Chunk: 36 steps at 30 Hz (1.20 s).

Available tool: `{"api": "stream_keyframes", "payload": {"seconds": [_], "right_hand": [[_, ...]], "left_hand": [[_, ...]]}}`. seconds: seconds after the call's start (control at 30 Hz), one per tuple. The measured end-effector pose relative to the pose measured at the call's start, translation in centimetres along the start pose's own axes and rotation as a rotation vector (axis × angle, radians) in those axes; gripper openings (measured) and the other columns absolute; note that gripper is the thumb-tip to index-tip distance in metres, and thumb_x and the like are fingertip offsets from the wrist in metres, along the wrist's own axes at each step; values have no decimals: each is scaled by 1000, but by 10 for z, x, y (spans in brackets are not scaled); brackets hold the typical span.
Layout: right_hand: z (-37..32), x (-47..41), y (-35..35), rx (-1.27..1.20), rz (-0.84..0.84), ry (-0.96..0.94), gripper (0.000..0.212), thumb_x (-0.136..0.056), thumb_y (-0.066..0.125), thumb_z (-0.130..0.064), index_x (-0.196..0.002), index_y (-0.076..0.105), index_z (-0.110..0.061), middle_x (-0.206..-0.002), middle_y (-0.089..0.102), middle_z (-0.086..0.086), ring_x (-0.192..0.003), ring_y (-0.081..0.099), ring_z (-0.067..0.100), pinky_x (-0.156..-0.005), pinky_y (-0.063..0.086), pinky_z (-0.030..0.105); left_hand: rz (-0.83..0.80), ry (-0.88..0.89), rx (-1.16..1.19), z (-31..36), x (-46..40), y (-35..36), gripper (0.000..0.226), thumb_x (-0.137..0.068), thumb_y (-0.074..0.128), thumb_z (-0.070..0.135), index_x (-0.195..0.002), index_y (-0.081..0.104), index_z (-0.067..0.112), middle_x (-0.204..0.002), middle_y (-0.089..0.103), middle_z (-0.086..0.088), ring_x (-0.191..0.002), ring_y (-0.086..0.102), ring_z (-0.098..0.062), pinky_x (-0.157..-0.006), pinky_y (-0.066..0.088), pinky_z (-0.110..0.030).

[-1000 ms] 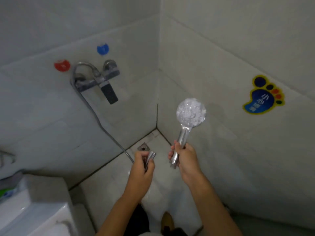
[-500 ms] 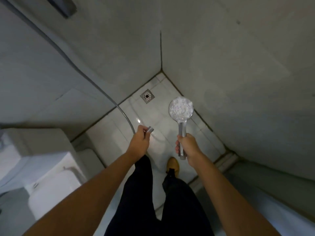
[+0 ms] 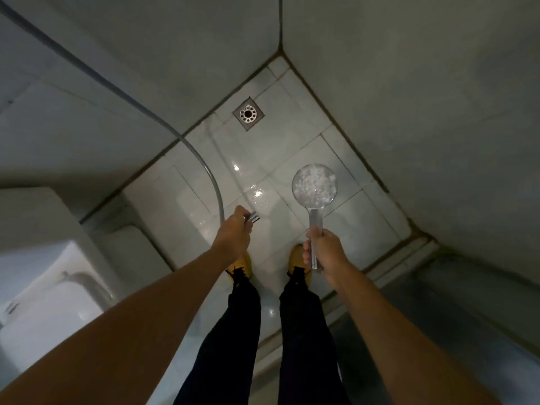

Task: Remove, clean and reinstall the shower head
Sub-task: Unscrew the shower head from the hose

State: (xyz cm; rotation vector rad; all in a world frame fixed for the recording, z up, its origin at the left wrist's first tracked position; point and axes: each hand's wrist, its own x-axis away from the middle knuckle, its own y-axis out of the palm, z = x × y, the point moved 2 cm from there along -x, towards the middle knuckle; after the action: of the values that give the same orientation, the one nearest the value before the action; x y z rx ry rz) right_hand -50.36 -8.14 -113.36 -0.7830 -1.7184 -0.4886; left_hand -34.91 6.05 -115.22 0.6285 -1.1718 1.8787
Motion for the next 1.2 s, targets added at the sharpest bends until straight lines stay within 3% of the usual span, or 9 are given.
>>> {"api": "stream_keyframes", "payload": {"seconds": [0.17,0.3,0.43,0.67,0.93,1.2], "right_hand": [[35,-81,23,-41,10,15,21,-103,43,-23,-94,55,-8,-69,55,8,-52,50,20,-54,42,33],[62,-142,39,-47,5,-4,23,-103,42,-23,-97,56,-7,-67,56,7,-52,51,20,-52,41,31],[84,-198,50,-75,-32,12,24,-104,43,-27,-99,58,-10,-66,59,4,-53,52,20,-53,42,30],[97,-272,60,-71,-57,-9,24,-104,42,-26,-100,56,-8,-67,58,6,-52,52,20,-52,43,30],[108,-325,62,-60,-64,-12,25,-104,42,-27,-98,56,-7,-67,57,7,-53,51,21,-56,45,35],[116,-337,55,-74,-97,20,24,-104,42,-24,-96,55,-6,-68,57,8,-53,53,20,-54,46,33]], "left_hand": [[-57,-31,-76,-62,-67,39,13,-99,44,17,-111,47,14,-96,61,-11,-75,54,-17,-64,47,-31],[-31,5,-149,-103,-118,72,16,-99,45,20,-113,47,12,-88,58,-6,-69,51,-11,-57,38,-22],[-7,50,-172,-126,-173,102,16,-98,47,20,-112,50,11,-97,62,-9,-83,58,-22,-74,51,-36],[34,103,-204,-155,-269,151,20,-92,59,16,-111,55,13,-109,65,-11,-97,60,-27,-84,52,-40],[110,130,-267,-178,-328,192,21,-84,67,11,-102,57,12,-108,61,-9,-95,60,-27,-84,53,-43],[172,192,-449,-182,-354,222,29,-83,68,11,-110,58,10,-120,53,-10,-107,51,-26,-86,52,-37]]}}
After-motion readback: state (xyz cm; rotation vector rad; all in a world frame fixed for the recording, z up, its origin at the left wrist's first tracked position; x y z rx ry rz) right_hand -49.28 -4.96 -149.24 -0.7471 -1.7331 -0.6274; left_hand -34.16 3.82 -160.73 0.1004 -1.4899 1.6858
